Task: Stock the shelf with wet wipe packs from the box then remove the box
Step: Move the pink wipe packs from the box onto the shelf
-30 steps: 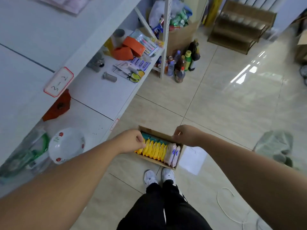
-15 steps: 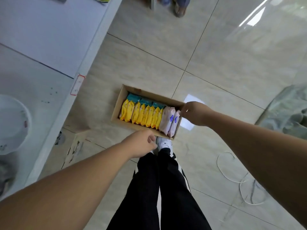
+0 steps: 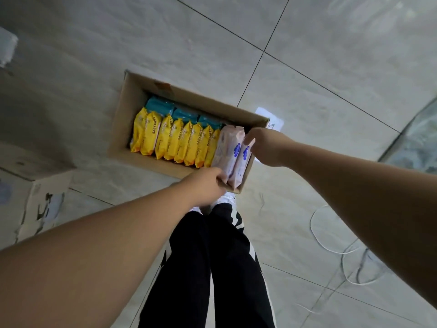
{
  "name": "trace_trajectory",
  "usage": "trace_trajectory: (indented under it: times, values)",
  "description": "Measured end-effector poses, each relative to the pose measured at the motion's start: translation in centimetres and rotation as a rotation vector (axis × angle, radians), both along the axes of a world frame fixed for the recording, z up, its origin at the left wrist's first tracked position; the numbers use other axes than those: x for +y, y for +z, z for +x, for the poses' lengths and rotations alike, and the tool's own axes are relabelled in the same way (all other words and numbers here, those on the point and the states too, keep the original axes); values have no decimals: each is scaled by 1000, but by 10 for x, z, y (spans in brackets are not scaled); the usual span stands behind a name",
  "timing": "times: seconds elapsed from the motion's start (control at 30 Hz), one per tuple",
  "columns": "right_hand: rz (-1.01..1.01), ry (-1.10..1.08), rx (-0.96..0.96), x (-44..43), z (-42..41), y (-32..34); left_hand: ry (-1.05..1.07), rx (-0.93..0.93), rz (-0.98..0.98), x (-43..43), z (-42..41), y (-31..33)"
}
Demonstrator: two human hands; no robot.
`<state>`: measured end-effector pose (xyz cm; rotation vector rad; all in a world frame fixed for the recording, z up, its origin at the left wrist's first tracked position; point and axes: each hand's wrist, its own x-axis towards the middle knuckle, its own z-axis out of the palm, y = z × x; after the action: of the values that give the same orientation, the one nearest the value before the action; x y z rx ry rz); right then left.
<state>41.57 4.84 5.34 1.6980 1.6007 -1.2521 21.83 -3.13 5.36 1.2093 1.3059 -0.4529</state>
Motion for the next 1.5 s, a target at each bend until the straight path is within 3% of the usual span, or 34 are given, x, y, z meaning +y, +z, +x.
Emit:
trace_trajectory:
  times: [0.2, 0.43, 0.6, 0.73, 0.9, 1.07, 1.2, 1.33, 1.5]
  values:
    - [-4, 59, -41, 7, 3, -39, -82, -15, 2, 4, 16, -44]
    - [-8, -39, 14, 11, -17, -51, -184, 25, 9, -4, 5, -70]
    - [-6, -76, 194, 11, -26, -57, -9, 186, 72, 4, -21, -81]
    - [53, 61, 47, 18, -35, -73, 108, 255, 139, 13, -39, -97]
    - [-51, 173, -127, 12, -43, -100, 369, 263, 140, 9, -40, -116]
    - [-36, 264, -199, 12, -44, -110, 244, 329, 107, 5, -33, -131]
    - [-152, 298, -149, 17, -46, -95, 314, 282, 180, 3, -34, -130]
    - [-196, 256, -86, 17, -44, -78, 465, 184, 276, 6, -40, -114]
    - [-280, 12, 5, 7, -41, -53, 490, 131, 353, 17, -67, -78]
